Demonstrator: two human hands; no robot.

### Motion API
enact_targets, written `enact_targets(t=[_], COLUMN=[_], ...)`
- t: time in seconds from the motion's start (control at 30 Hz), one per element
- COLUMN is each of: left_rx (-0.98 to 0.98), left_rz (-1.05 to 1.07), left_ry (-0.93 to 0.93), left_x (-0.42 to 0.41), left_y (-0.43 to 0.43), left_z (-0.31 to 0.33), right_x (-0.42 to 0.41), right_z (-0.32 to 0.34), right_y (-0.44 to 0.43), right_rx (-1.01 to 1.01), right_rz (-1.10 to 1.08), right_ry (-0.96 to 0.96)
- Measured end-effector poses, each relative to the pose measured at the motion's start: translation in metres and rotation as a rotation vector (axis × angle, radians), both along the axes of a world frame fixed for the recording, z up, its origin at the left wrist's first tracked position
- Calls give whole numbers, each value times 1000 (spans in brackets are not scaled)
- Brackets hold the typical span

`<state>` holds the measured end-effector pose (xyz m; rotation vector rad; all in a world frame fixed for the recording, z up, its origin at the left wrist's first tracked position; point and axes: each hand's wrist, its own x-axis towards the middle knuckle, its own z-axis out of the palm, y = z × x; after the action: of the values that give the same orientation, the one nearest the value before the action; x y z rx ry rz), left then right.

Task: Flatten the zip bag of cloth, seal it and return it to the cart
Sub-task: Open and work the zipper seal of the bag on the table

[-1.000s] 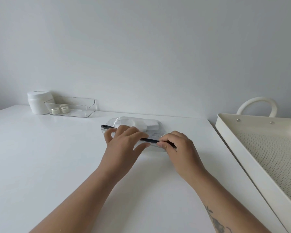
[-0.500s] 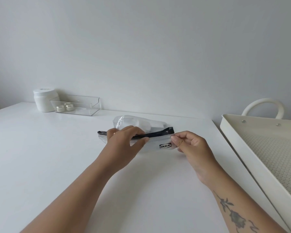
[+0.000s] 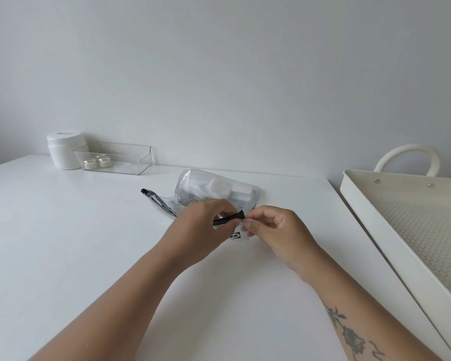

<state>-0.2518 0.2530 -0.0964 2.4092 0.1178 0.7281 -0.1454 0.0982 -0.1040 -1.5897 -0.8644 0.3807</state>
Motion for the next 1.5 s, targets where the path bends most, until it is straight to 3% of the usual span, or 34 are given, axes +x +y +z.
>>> enact_targets(t=[0.67, 1.03, 1.5], left_rx=[-142, -146, -72], left_rz=[-39, -23, -14], left_ry=[150, 108, 166], left_x=[-1, -1, 0], left_y=[0, 0, 2], left_z=[-4, -3, -5], right_x=[-5, -3, -6], right_z=[-2, -2, -9], right_y=[3, 0, 7], right_rx=[-144, -83, -179], right_rz=[18, 13, -11], right_ry=[-57, -24, -226])
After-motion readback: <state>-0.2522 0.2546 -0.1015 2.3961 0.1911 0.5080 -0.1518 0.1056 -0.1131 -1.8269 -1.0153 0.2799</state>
